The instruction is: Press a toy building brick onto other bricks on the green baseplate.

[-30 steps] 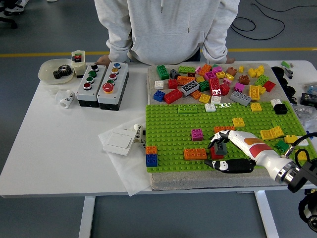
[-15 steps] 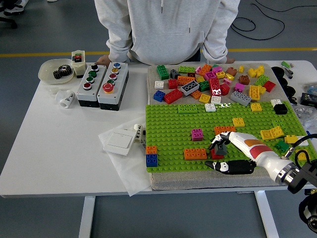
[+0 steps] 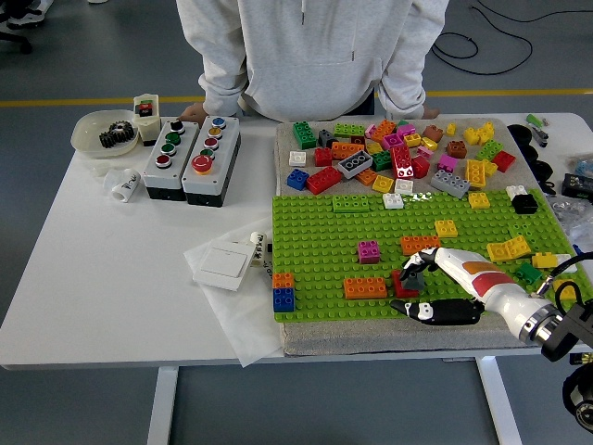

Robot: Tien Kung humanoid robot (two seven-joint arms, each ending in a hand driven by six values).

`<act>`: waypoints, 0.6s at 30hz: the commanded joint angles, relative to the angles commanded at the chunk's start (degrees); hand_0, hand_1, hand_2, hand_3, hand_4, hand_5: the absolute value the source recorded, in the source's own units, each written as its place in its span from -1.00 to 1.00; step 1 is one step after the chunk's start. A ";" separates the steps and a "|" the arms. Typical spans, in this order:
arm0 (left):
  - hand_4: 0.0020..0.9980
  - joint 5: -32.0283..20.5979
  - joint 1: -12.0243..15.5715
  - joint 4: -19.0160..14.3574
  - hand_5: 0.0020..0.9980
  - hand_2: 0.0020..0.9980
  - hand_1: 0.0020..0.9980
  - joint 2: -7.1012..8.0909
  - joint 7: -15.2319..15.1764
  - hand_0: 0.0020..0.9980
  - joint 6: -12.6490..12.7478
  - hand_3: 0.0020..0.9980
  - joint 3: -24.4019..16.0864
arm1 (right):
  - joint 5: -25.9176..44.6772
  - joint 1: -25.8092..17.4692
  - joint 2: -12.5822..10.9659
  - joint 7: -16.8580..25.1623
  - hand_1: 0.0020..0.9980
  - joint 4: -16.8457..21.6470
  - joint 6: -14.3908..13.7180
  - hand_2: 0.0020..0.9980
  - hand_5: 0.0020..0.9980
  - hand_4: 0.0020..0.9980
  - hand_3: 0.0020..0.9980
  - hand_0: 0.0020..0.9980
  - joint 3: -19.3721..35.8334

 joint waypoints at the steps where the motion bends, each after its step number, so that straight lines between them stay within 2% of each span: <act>1: 0.23 -0.01 0.00 0.00 0.25 0.58 0.57 0.02 -0.01 0.58 -0.01 0.17 0.00 | 0.05 -0.02 -0.04 0.03 0.32 0.04 -0.02 0.43 0.11 0.75 0.12 0.33 0.02; 18: 0.23 -0.55 -0.34 0.00 0.26 0.58 0.57 0.09 -0.01 0.59 0.11 0.17 0.34 | 0.64 0.47 0.43 0.46 0.32 -1.60 -0.25 0.43 0.11 0.74 0.12 0.33 -0.32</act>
